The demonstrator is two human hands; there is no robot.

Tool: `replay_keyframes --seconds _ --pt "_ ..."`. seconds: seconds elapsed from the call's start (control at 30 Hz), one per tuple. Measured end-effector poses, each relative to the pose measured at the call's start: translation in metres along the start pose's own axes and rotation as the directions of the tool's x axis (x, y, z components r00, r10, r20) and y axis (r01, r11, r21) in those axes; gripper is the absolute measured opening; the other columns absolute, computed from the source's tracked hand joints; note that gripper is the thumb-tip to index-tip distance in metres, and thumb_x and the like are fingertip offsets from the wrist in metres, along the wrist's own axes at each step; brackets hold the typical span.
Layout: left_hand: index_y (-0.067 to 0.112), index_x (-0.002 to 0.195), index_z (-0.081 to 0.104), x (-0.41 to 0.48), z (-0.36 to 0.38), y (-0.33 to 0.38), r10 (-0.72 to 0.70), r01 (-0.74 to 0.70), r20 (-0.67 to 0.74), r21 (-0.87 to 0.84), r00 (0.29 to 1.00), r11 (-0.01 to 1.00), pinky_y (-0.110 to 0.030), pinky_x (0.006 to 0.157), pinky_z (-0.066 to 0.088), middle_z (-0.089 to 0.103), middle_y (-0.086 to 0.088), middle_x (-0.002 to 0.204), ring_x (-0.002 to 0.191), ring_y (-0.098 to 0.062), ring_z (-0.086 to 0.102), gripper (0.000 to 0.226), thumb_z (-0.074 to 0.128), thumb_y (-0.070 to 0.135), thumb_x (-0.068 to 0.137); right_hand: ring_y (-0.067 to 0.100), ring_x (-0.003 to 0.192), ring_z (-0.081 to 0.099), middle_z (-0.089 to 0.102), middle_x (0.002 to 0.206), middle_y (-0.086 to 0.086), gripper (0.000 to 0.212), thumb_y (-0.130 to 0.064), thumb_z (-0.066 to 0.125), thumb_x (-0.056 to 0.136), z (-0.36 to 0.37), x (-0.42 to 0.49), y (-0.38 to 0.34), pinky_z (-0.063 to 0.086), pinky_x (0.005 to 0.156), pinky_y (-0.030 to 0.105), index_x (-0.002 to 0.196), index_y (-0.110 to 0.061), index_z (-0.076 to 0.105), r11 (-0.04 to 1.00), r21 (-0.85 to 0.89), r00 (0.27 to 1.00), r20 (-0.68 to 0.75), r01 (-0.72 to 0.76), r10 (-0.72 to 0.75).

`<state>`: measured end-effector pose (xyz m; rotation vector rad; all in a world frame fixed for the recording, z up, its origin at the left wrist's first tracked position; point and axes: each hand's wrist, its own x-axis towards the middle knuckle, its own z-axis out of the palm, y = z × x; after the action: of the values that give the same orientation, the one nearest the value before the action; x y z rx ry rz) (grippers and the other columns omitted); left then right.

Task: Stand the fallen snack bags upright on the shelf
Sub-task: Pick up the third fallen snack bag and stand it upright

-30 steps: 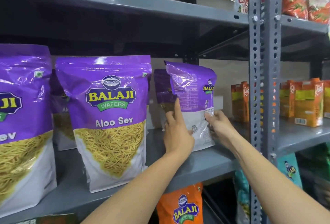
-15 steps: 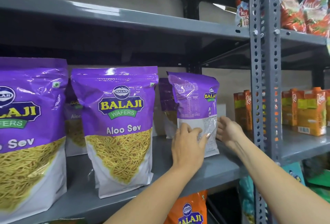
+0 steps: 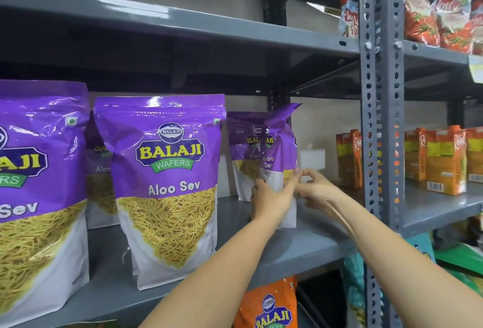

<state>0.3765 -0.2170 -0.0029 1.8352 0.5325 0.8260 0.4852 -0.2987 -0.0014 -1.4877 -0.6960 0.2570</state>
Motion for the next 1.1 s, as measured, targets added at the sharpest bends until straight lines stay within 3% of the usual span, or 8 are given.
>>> replay_keyframes --seconds 0.2,0.3,0.43,0.5,0.6,0.73,0.87,1.1 --pt "0.010 0.130 0.053 0.020 -0.008 -0.006 -0.003 0.004 -0.084 0.020 0.996 1.000 -0.046 0.108 0.036 0.053 -0.016 0.137 0.127 -0.035 0.048 0.072 0.030 0.065 0.089 0.021 0.116 0.047 0.054 0.118 0.004 0.059 -0.061 0.062 0.079 -0.010 0.009 -0.002 0.036 0.106 0.045 0.125 -0.026 0.055 0.993 0.114 0.999 0.002 0.037 -0.037" --pt "0.013 0.138 0.047 0.023 -0.011 -0.010 -0.009 0.014 -0.070 0.063 0.998 0.998 -0.049 0.114 0.026 0.042 -0.016 0.147 0.138 -0.035 0.034 0.069 0.022 0.060 0.093 0.025 0.122 0.047 0.055 0.125 0.010 0.051 -0.055 0.031 0.097 -0.007 0.012 -0.008 0.034 0.100 0.041 0.134 -0.025 0.049 0.971 0.238 0.999 0.052 -0.029 0.017" --pt "0.015 0.138 0.041 0.032 -0.013 -0.012 -0.012 0.002 -0.137 -0.073 0.991 0.997 -0.049 0.110 0.034 0.045 -0.016 0.144 0.131 -0.037 0.044 0.059 0.032 0.054 0.094 0.015 0.087 0.065 0.068 0.101 0.001 0.057 -0.044 0.065 0.083 -0.007 0.012 -0.003 0.048 0.087 0.035 0.133 -0.020 0.052 0.990 0.138 0.992 0.123 0.012 -0.029" --pt "0.009 0.130 0.045 0.034 -0.017 -0.011 -0.076 0.031 -0.261 -0.174 0.962 0.984 -0.046 0.103 0.041 0.052 -0.018 0.135 0.121 -0.038 0.052 0.049 0.035 0.044 0.096 0.017 0.089 0.064 0.068 0.093 -0.001 0.070 -0.049 0.073 0.070 -0.009 0.012 0.000 0.042 0.099 0.037 0.132 -0.022 0.055 0.997 0.063 0.994 0.097 0.040 -0.046" --pt "0.000 0.128 0.045 0.033 -0.022 -0.006 -0.183 0.104 -0.301 -0.260 0.936 0.960 -0.041 0.100 0.040 0.052 -0.023 0.134 0.122 -0.039 0.051 0.045 0.029 0.033 0.101 0.021 0.098 0.059 0.064 0.087 0.000 0.045 -0.053 0.072 0.072 -0.006 0.008 0.002 0.042 0.096 0.037 0.107 -0.023 0.069 0.997 0.053 0.992 0.112 0.057 -0.063" --pt "-0.003 0.131 0.045 0.027 -0.025 -0.003 -0.162 0.096 -0.256 -0.251 0.953 0.963 -0.038 0.098 0.038 0.051 -0.023 0.137 0.125 -0.037 0.049 0.046 0.023 0.027 0.103 0.024 0.121 0.059 0.068 0.121 0.010 0.049 -0.049 0.079 0.059 -0.006 0.005 0.005 0.036 0.112 0.048 0.099 -0.021 0.068 0.990 0.080 0.991 0.056 0.116 -0.121" --pt "0.000 0.136 0.043 0.024 -0.029 -0.004 -0.125 0.068 -0.244 -0.230 0.962 0.971 -0.036 0.099 0.037 0.049 -0.020 0.142 0.129 -0.036 0.046 0.050 0.022 0.032 0.104 0.023 0.106 0.065 0.063 0.125 0.015 0.029 -0.026 0.069 0.086 -0.004 0.000 0.009 0.051 0.093 0.041 0.108 -0.014 0.055 0.991 0.087 0.990 0.092 0.097 -0.105" --pt "0.010 0.145 0.033 0.013 -0.029 -0.003 -0.134 0.088 -0.162 -0.264 0.978 0.961 -0.037 0.104 0.035 0.043 -0.012 0.150 0.135 -0.033 0.042 0.059 0.025 0.048 0.100 0.022 0.118 0.062 0.065 0.126 0.005 0.068 -0.042 0.074 0.076 -0.004 -0.004 0.009 0.045 0.103 0.051 0.136 -0.024 0.047 0.994 0.066 0.980 0.170 0.090 -0.100"
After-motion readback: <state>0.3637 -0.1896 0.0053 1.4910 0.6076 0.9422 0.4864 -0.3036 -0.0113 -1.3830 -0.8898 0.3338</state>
